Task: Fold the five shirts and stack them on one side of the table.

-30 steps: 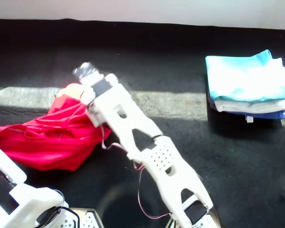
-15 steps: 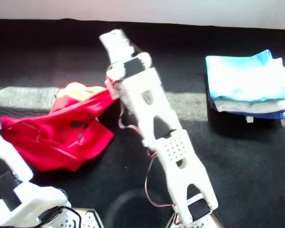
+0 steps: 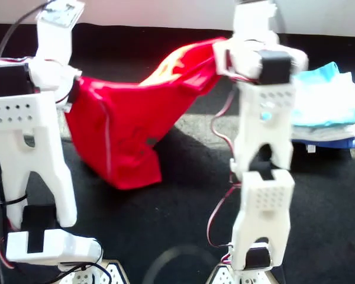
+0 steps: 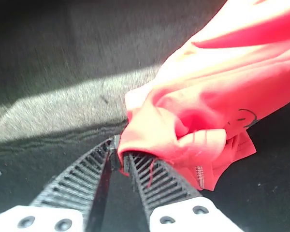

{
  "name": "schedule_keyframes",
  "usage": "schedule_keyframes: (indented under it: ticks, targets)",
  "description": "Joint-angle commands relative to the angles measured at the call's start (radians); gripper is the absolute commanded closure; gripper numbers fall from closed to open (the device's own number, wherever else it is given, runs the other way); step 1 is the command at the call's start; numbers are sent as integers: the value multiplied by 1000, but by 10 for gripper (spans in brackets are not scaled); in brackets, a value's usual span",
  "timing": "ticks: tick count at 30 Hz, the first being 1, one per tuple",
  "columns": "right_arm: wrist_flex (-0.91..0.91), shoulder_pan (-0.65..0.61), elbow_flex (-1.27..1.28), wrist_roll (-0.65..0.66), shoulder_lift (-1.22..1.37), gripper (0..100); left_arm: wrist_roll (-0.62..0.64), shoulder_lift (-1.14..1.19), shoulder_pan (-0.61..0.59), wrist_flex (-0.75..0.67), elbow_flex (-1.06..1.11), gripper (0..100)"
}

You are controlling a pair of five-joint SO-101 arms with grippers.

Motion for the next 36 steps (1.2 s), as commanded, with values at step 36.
schedule_keyframes:
  ticks: [36]
  targets:
    - [-15,110,568,41,-262,993,5,65,234,14,607,797]
